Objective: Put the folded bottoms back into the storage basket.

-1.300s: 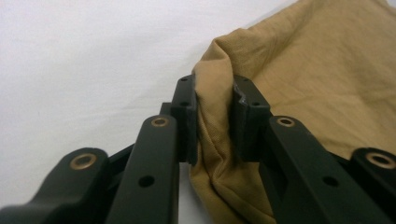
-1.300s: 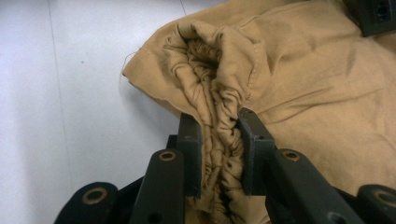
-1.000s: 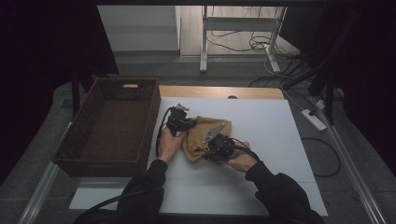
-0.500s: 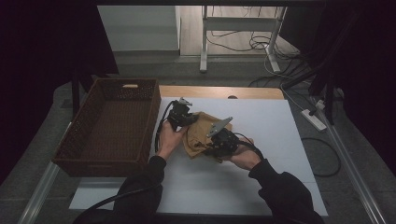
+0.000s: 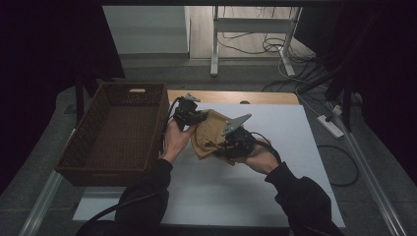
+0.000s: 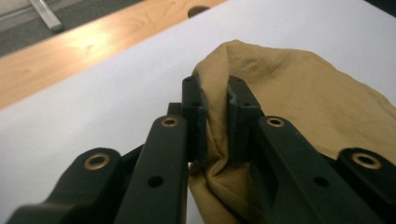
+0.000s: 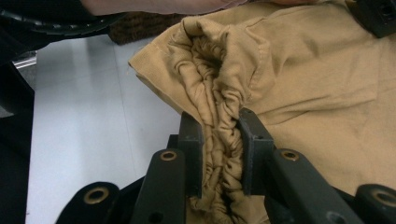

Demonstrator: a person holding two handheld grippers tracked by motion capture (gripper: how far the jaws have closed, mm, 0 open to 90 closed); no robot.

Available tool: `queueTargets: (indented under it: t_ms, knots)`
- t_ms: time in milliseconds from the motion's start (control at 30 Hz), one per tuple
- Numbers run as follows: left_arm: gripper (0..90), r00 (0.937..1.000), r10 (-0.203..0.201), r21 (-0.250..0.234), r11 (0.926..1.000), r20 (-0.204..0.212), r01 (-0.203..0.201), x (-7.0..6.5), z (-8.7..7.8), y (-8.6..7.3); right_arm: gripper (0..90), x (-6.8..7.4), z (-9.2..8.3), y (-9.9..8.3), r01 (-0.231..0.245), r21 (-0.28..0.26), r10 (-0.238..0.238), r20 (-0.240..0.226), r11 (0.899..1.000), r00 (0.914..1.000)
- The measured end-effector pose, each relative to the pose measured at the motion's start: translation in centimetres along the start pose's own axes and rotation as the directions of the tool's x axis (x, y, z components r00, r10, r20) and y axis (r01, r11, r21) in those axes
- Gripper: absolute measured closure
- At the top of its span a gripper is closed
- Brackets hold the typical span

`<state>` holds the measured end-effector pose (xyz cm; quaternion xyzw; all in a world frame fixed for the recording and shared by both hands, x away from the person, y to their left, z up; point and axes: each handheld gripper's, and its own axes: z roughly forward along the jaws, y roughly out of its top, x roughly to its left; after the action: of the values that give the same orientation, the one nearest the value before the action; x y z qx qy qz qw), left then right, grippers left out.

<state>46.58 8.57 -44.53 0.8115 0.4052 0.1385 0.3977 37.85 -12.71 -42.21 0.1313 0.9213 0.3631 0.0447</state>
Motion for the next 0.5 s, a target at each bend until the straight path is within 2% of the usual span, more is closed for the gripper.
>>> queueTargets:
  t_ms: [333, 500]
  knots:
    - [79.7, 0.9996, 0.005, -0.010, 0.9999, -0.029, -0.006, 0.6, -2.6, 1.9, 74.6, 0.2, -1.0, 2.2, 0.017, -0.032, -0.017, 0.007, 0.999, 0.9998]
    - [79.7, 0.9994, -0.005, -0.006, 1.0000, -0.034, 0.005, 1.2, -3.9, 2.5, 74.5, 0.3, -1.2, 3.3, 0.031, -0.043, -0.031, 0.002, 0.999, 0.9995]
